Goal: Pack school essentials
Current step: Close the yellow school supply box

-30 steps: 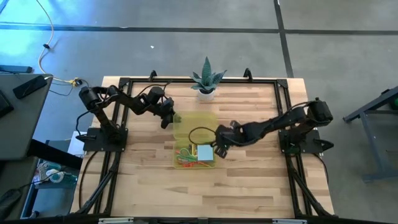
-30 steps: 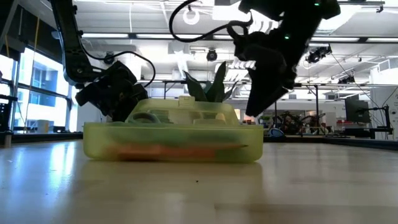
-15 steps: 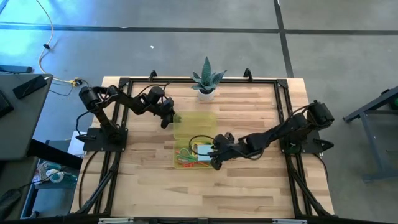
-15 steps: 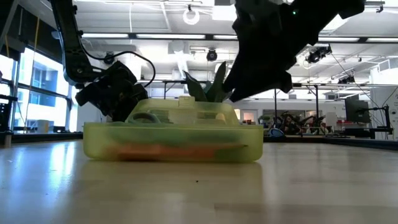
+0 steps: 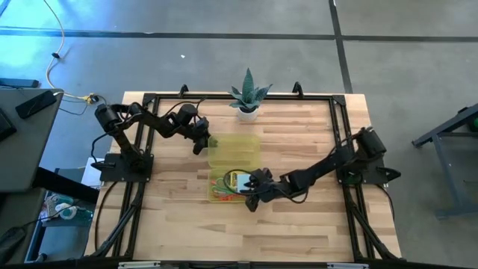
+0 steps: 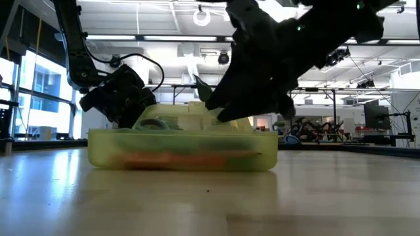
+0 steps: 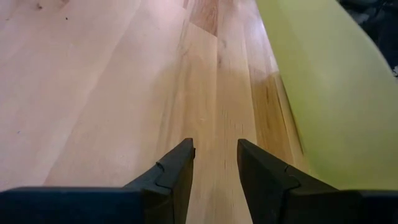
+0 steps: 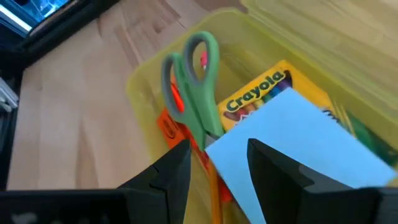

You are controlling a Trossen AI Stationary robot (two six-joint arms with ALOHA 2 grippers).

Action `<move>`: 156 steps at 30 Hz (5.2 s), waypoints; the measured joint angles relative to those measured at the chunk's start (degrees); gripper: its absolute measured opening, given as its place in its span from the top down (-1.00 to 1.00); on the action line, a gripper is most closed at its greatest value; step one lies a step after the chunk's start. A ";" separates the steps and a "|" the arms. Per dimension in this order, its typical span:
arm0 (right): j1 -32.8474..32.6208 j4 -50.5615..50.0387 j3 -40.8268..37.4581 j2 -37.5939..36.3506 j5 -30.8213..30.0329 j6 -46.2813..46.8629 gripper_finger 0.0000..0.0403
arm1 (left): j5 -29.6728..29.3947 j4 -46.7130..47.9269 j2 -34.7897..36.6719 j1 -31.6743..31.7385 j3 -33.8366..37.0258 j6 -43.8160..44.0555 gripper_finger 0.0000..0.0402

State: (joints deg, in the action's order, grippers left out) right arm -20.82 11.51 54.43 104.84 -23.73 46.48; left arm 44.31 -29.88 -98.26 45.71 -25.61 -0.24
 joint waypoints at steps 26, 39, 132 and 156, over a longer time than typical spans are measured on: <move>-0.46 14.81 0.64 6.15 -3.00 -5.40 0.26 | -0.17 0.01 0.00 0.00 0.00 -1.50 0.43; -8.50 14.61 0.68 5.63 0.95 6.53 0.26 | -0.17 -0.41 0.00 0.01 0.00 -1.50 0.43; -8.22 14.53 0.68 11.03 -15.47 16.81 0.26 | -24.29 20.51 20.00 -28.37 -0.07 -15.10 0.43; 5.99 -0.20 0.68 -0.58 -8.92 -10.49 0.26 | -29.79 19.31 19.91 -25.07 -0.04 -18.42 0.43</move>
State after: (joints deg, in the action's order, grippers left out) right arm -14.83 11.31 55.11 104.27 -32.65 35.99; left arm 14.53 -10.57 -78.35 20.64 -25.65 -18.65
